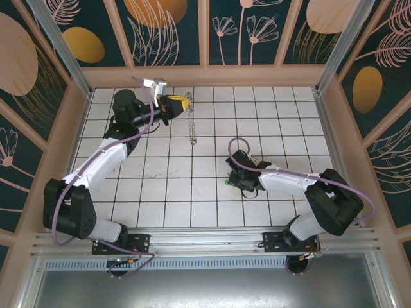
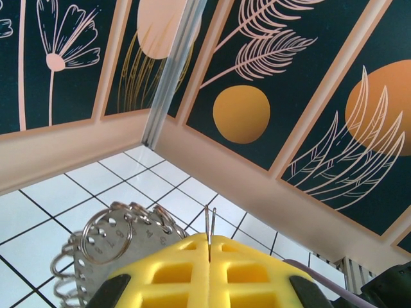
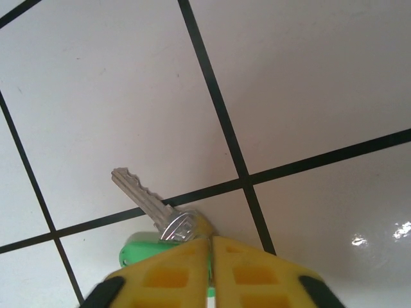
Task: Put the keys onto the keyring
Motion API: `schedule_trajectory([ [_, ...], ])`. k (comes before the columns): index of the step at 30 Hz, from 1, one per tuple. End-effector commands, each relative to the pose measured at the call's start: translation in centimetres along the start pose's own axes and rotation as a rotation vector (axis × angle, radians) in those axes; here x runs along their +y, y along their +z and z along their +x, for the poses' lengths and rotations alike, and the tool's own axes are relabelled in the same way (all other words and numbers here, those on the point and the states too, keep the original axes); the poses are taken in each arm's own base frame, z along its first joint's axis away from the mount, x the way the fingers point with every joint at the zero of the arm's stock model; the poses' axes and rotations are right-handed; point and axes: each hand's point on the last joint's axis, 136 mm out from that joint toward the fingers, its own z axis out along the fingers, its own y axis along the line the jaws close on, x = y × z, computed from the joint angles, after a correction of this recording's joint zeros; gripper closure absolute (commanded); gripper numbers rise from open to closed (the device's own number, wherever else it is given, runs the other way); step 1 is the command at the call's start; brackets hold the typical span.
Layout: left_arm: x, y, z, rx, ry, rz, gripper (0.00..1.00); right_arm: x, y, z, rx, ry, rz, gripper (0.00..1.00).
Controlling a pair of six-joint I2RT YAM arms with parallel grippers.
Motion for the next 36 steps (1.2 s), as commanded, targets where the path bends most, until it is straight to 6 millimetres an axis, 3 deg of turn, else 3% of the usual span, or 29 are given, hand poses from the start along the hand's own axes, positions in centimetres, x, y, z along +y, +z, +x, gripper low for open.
schedule_trajectory([
  [1, -0.9, 0.1, -0.7, -0.028, 0.030, 0.034, 1.00, 0.5, -0.3, -0.5, -0.013, -0.004, -0.002, 1.00],
  [4, -0.9, 0.2, -0.7, -0.029, 0.030, 0.039, 1.00, 0.7, -0.9, -1.1, -0.034, -0.011, -0.014, 1.00],
  [8, -1.0, 0.5, -0.7, -0.026, 0.023, 0.048, 1.00, 2.0, -3.4, -3.9, -0.130, -0.037, -0.090, 1.00],
  [16, -1.7, 1.4, -0.8, -0.012, 0.033, 0.084, 1.00, 7.4, -11.9, -10.3, -0.353, -0.160, -0.553, 1.00],
  [22, -2.6, 2.2, -0.4, 0.024, 0.074, 0.150, 1.00, 9.1, -18.2, -14.6, -0.483, -0.259, -0.841, 1.00],
  [28, -3.3, 2.8, 0.6, 0.082, 0.122, 0.177, 1.00, 10.0, -22.3, -15.7, -0.569, -0.397, -1.022, 1.00],
  [36, -5.5, 4.4, 2.1, 0.158, 0.178, 0.257, 1.00, 9.9, -24.8, -16.2, -0.626, -0.481, -1.154, 1.00],
])
